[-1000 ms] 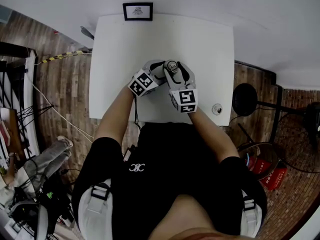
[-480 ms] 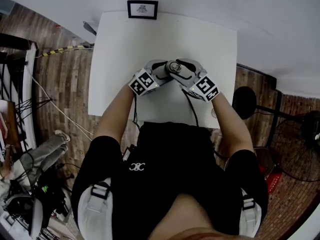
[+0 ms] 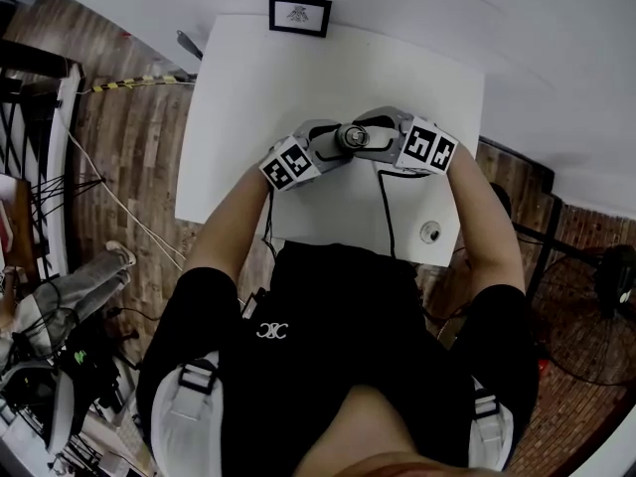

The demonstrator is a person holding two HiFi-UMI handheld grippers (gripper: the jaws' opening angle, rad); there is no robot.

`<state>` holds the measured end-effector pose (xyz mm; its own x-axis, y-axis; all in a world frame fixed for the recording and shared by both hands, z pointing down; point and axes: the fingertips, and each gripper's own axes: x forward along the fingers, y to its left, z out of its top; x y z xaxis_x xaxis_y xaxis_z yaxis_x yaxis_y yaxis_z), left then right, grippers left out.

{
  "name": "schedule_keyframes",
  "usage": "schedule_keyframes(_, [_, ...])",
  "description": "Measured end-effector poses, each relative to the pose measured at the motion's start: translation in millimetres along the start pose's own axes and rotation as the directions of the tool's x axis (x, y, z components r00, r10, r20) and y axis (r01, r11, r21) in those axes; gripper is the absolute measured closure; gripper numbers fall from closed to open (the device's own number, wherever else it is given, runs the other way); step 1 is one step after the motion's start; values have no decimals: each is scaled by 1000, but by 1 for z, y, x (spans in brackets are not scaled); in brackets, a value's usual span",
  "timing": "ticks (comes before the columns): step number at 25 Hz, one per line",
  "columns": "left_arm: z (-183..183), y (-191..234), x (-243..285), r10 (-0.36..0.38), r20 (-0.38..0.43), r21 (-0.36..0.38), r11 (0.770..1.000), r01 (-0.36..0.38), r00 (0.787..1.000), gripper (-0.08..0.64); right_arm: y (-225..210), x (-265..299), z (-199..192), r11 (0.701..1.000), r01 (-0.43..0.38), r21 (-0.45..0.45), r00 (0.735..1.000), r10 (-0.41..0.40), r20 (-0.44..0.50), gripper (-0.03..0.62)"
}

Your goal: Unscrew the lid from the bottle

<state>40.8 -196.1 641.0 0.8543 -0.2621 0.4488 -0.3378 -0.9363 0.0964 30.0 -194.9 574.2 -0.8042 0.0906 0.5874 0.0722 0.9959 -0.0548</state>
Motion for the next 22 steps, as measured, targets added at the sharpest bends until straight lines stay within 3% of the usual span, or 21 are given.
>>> schedule_keyframes(2, [-1, 1, 0, 0, 0, 0, 1000, 0, 1000, 199, -3, 1, -3, 999, 26, 28, 1000, -26, -2, 357])
schedule_keyframes(5, [-3, 3, 3, -2, -1, 0, 1000, 2, 1000, 198, -8, -5, -4, 983, 150, 102, 987, -155, 40, 334])
schedule_keyframes(7, [-4, 4, 4, -2, -2, 0, 1000, 2, 1000, 199, -10, -15, 3, 949, 269, 164, 949, -291, 123, 327])
schedule_keyframes(8, [-5, 4, 4, -1, -3, -1, 1000, 1, 1000, 199, -11, -22, 8, 921, 331, 206, 915, -367, 171, 327])
schedule_keyframes(11, [-5, 4, 3, 0, -5, -2, 1000, 0, 1000, 198, -8, -37, 13, 801, 503, 325, 776, -584, 239, 327])
schedule_keyframes(14, [-4, 4, 4, 2, -6, -5, 1000, -2, 1000, 198, -4, -39, 7, 656, 609, 445, 639, -739, 215, 328])
schedule_keyframes(16, [-5, 5, 6, 3, -8, -8, 1000, -3, 1000, 199, -5, -33, 2, 564, 662, 493, 563, -809, 169, 328])
schedule_keyframes(19, [-5, 4, 5, 8, -11, -9, 1000, -8, 1000, 199, -6, -21, -1, 446, 738, 506, 484, -873, 63, 328])
schedule_keyframes(22, [-4, 2, 2, 13, -13, -12, 1000, -13, 1000, 198, -8, -13, 3, 355, 777, 520, 416, -909, 0, 328])
